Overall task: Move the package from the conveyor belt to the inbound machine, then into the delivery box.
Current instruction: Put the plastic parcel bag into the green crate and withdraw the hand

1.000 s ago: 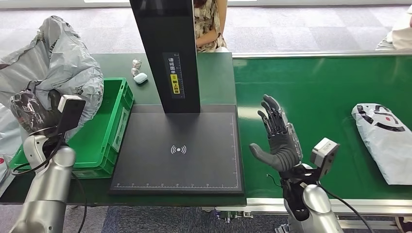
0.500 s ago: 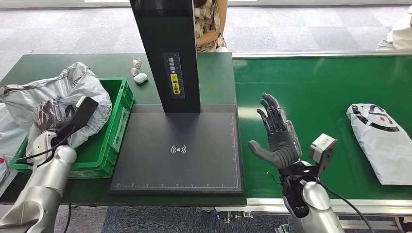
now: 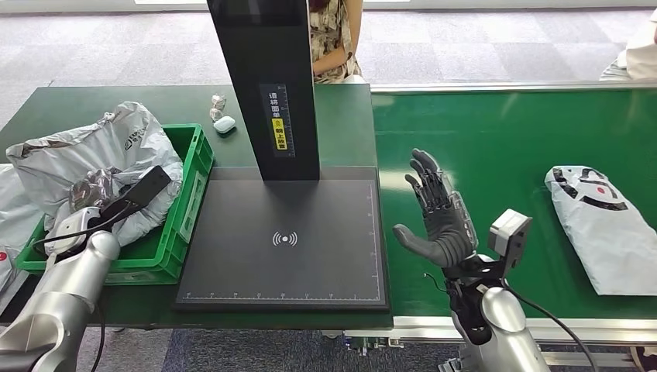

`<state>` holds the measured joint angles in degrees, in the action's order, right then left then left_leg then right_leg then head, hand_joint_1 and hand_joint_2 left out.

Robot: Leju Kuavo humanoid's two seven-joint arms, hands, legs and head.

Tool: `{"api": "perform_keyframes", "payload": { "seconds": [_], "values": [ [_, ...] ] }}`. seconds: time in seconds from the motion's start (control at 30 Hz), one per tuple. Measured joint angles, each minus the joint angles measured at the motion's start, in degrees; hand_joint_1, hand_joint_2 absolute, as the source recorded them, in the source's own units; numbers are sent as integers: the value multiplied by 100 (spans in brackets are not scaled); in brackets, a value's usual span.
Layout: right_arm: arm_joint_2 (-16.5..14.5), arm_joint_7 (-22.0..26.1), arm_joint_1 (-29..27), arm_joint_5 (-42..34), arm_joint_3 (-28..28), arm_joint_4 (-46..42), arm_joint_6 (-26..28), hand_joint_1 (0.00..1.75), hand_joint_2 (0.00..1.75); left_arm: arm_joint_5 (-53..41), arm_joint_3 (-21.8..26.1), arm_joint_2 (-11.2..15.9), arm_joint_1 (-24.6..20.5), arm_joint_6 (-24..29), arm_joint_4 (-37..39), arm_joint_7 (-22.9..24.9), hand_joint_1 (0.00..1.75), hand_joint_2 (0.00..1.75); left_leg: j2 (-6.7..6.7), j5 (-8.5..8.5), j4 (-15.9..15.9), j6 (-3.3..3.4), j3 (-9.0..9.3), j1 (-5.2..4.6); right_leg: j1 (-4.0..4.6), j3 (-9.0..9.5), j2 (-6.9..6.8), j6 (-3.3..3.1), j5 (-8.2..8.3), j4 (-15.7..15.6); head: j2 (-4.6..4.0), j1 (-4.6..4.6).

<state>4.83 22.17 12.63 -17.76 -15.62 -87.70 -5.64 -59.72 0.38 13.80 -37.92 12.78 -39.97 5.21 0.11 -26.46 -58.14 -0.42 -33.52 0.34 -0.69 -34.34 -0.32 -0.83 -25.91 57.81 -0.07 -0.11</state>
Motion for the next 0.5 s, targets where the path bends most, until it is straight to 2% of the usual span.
{"api": "perform_keyframes", "payload": {
  "seconds": [0.23, 0.4, 0.5],
  "values": [
    [-14, -81, -24, 83, 42, -30, 0, 0, 175, 358, -27, -22, 112, 413, -268, -204, 0, 175, -1, 0, -1, 0, -1, 0, 0, 0, 0, 0, 0, 0, 0, 1],
    [-38, -97, -93, 143, 62, -81, 21, 0, 175, 781, -27, -89, 591, 1190, -1395, -588, 0, 175, 0, -2, 0, 0, -3, -1, -1, -1, 0, 1, -1, -2, 0, 1],
    [-55, -93, -137, 177, 63, -102, 80, 0, 175, 1271, -27, -180, 1006, 1795, -2289, -1157, 0, 175, 2, -5, 0, 1, -4, -1, -1, -2, 2, 1, -1, -4, 0, 1]
  ]
}}
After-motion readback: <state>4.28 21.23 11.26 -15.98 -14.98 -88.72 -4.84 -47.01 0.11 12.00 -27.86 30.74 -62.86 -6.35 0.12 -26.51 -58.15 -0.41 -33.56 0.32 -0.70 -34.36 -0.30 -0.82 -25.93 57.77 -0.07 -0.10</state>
